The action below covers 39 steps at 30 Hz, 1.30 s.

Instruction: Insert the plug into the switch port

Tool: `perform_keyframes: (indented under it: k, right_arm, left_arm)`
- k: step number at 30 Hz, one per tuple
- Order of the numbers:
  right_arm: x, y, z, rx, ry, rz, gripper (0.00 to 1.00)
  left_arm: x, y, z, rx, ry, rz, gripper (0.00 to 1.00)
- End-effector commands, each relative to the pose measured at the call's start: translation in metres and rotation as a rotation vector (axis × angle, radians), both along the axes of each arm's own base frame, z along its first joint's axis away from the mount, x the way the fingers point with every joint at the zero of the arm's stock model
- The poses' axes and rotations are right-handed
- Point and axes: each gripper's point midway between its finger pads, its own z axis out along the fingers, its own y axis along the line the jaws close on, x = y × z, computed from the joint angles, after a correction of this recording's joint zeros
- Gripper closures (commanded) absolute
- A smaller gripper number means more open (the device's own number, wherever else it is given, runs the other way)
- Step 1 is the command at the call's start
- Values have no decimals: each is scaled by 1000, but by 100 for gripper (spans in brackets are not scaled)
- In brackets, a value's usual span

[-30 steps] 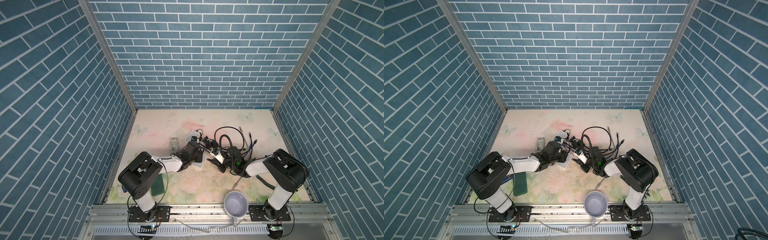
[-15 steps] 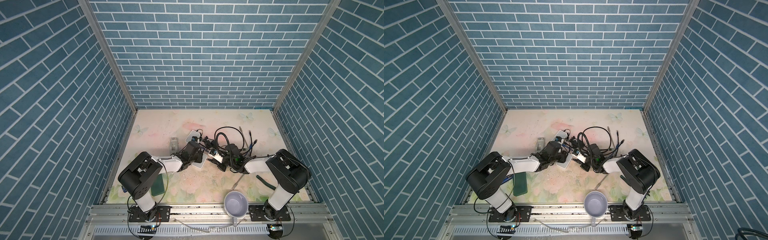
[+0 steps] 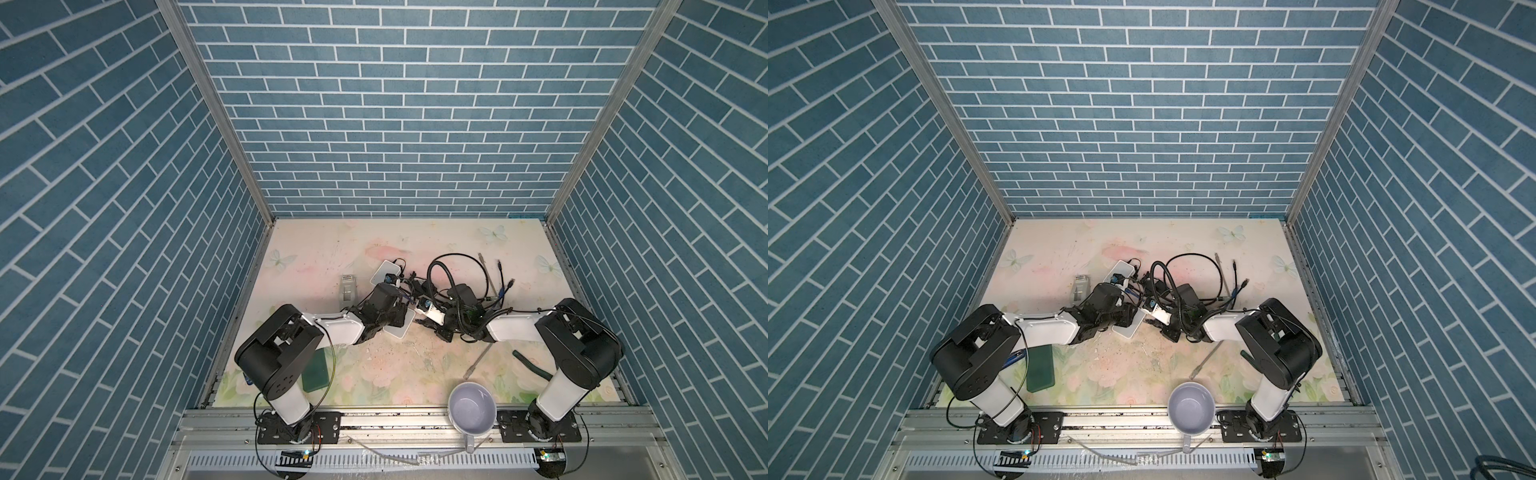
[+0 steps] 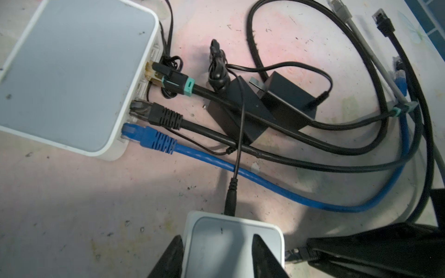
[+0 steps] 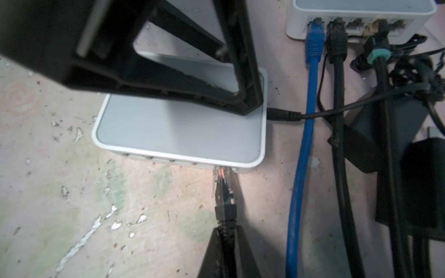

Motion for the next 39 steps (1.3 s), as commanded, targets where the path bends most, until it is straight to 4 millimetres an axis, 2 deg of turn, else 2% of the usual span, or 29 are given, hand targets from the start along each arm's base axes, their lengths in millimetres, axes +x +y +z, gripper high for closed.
perform_keyframes:
  k: [1,6,13,17,20,24,31,35,37,39]
  right_arm:
    - [-10,4,2,2,56,14,100]
    - [-8,-2,22,32,118,-15,100]
    - [-3,-12,56,112,165,-36,100]
    - [-6,-16,78,170,197,-11,100]
    - [-13,-17,93,205,220,27,100]
    - [-22,-17,100,208,257,65,100]
    - [-37,-17,107,234,301,112,100]
    - [-43,-18,109,238,320,129,100]
    - [-45,-18,109,239,328,133,100]
    - [-45,-18,109,240,331,133,100]
  left_arm:
    - [-35,-13,-4,-12,56,-141,47]
    - [-33,-10,20,13,-55,-201,31]
    - [-37,-6,45,54,-214,-305,20]
    - [-52,-17,55,96,-378,-460,17]
    - [-68,-27,58,231,-531,-594,16]
    - [-80,-37,58,315,-651,-736,16]
    - [-68,-39,72,381,-780,-732,17]
    - [-68,-43,76,401,-831,-766,19]
    - [-70,-47,75,405,-833,-798,21]
    - [-76,-52,72,403,-824,-865,30]
